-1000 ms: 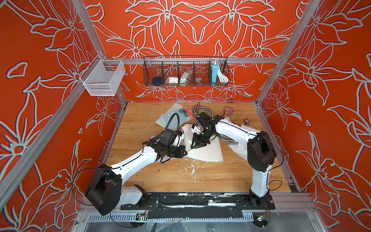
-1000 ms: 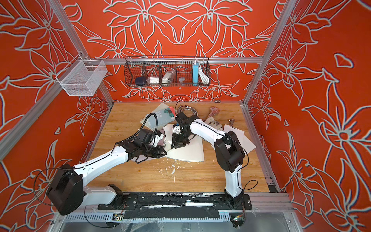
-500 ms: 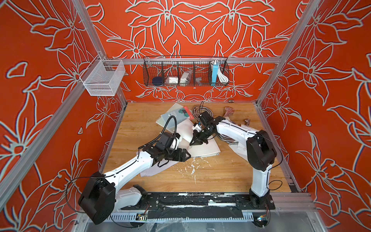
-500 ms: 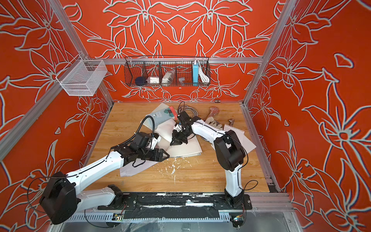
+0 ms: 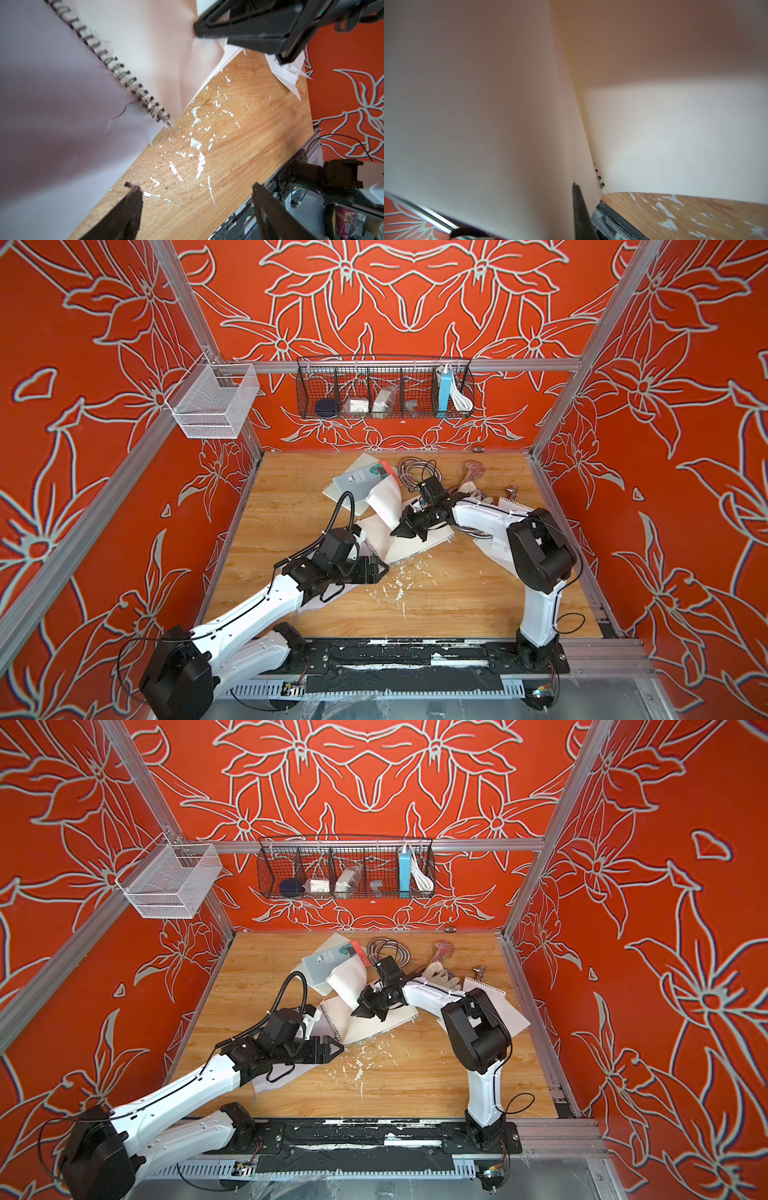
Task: Tear off pages from different notebooks
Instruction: Tear off the paper from the notebook.
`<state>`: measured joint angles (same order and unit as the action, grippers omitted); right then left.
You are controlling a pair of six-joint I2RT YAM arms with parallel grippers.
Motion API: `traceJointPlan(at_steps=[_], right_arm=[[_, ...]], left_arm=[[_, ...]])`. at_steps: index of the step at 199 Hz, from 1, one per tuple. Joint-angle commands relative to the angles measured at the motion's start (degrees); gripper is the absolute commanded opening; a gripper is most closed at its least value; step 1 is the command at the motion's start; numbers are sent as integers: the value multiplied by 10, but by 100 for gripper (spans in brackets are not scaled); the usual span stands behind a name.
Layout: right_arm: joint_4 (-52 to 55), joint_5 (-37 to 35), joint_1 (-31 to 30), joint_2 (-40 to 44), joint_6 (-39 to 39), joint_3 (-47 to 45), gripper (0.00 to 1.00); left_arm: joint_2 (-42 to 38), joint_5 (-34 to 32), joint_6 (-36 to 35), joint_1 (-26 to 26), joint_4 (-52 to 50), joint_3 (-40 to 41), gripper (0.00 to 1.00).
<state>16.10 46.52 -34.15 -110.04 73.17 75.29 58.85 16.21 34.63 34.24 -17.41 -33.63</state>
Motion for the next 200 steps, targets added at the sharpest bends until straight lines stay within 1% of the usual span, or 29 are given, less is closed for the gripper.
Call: traceJointPlan(at_steps=[1, 24, 41, 61, 83, 97, 106, 112, 130, 166, 200], right_arm=[[-73, -15, -1, 35, 95, -2, 0], [-94, -29, -1, 45, 139, -4, 0], [-129, -44, 0, 53, 189, -19, 0], [-164, -60, -1, 55, 228, -22, 0], [-207, -73, 0, 55, 267, -34, 0], [-241, -74, 0, 54, 296, -46, 0], [-262, -75, -2, 54, 308, -53, 0], [-265, -73, -1, 56, 310, -55, 0], [-263, -71, -4, 63, 305, -60, 0], [-259, -65, -9, 76, 302, -70, 0], [-242, -50, -9, 91, 287, -72, 0]], left_arm=[[40, 9, 10, 6, 23, -5, 79], [81, 6, 22, 18, 69, -3, 79], [110, -1, 42, 26, 114, 0, 78], [135, -18, 72, 43, 191, 15, 79], [163, -67, 99, 65, 266, 26, 79], [183, -102, 122, 67, 305, 33, 81], [194, -136, 135, 68, 323, 36, 82], [201, -157, 145, 67, 337, 40, 82], [221, -187, 151, 68, 391, 43, 84], [277, -183, 157, 69, 505, 42, 87], [322, -239, 167, 67, 586, 64, 89]])
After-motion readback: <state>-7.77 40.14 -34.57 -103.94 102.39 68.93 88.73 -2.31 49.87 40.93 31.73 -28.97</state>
